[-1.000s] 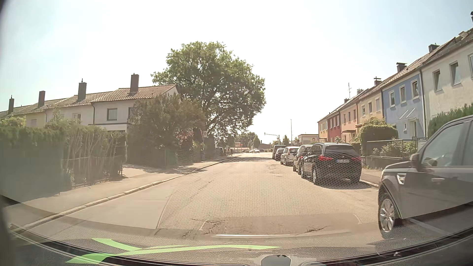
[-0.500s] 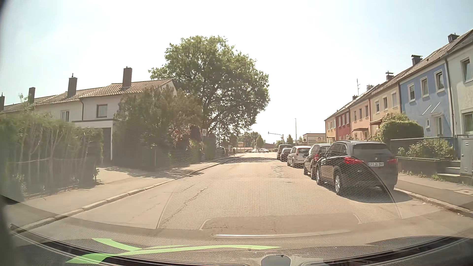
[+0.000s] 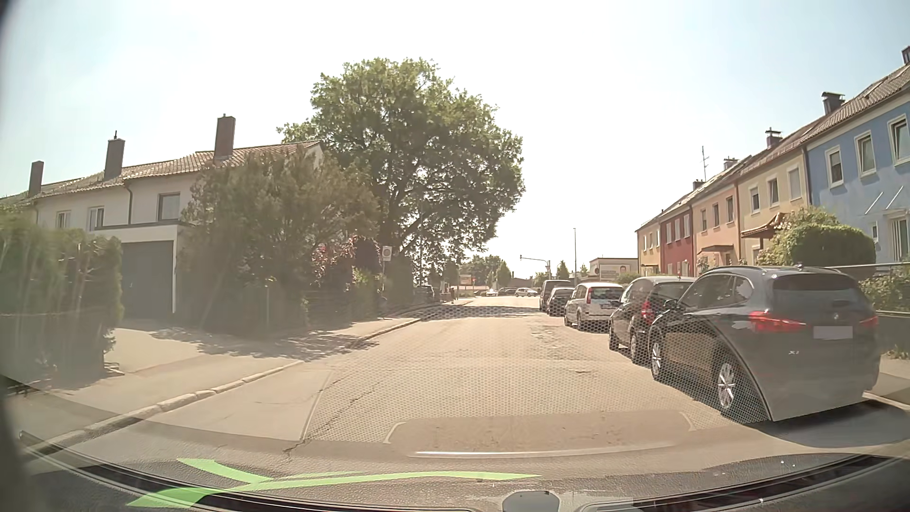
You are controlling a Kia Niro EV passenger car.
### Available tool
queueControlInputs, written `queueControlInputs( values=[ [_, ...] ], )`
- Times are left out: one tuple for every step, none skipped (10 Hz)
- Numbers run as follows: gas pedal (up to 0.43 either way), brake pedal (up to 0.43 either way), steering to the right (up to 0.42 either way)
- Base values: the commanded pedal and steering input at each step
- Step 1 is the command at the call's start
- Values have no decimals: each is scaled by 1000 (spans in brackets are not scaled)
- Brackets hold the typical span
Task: Follow the waypoints while adhering to traffic rules and regulations
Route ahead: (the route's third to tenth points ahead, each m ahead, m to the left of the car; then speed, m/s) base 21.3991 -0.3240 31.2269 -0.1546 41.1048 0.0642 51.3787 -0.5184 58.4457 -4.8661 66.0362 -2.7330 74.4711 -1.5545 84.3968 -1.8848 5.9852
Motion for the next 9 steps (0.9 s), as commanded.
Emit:
queueControlInputs(
  values=[
    [138,0,-1],
    [138,0,1],
    [138,0,4],
    [138,0,5],
    [138,0,5],
    [138,0,5],
    [138,0,6],
    [138,0,6],
    [138,0,6]
  ],
)
